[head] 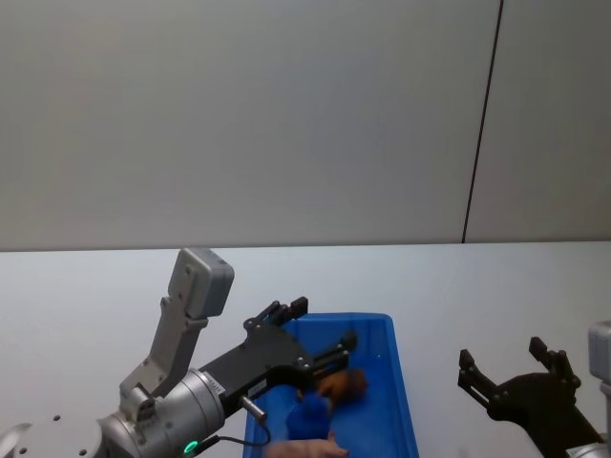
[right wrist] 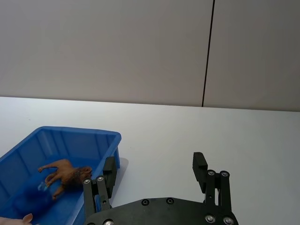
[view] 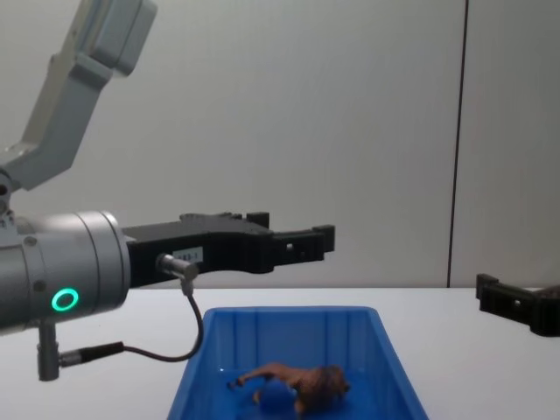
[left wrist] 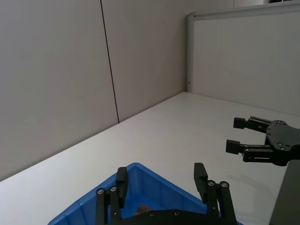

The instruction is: Pick up the two dolls from the table and place them into the box.

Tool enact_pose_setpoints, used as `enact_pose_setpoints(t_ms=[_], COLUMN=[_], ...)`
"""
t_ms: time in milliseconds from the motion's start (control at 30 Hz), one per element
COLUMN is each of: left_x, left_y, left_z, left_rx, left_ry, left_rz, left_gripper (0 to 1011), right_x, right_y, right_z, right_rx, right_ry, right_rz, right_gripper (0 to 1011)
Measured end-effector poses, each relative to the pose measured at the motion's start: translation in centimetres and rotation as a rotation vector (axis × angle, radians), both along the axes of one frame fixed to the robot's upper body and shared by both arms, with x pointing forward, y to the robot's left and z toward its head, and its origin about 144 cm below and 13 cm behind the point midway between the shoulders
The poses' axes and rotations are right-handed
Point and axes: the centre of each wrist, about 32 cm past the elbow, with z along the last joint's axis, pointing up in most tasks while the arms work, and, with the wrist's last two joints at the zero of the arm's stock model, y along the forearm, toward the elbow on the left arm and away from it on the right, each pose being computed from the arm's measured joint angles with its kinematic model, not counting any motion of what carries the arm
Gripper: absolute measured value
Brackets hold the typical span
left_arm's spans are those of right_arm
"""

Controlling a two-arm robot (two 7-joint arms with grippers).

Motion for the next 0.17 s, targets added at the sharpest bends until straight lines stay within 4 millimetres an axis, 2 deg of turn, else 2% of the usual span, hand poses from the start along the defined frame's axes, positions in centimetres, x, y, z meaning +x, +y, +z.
enact_pose_setpoints(t_ms=[167], left_x=[0.09], left_y=[-0.13], left_z=[0.04], left_rx=[-0.004], left_ry=[-0.002], left_rz=[-0.013], left_gripper=[1000], right_x=[0.00], right_y=[0.00], right_z=[0.00], right_rx=[0.000], right_ry=[0.000], right_rz=[0.000], right_gripper=[1001])
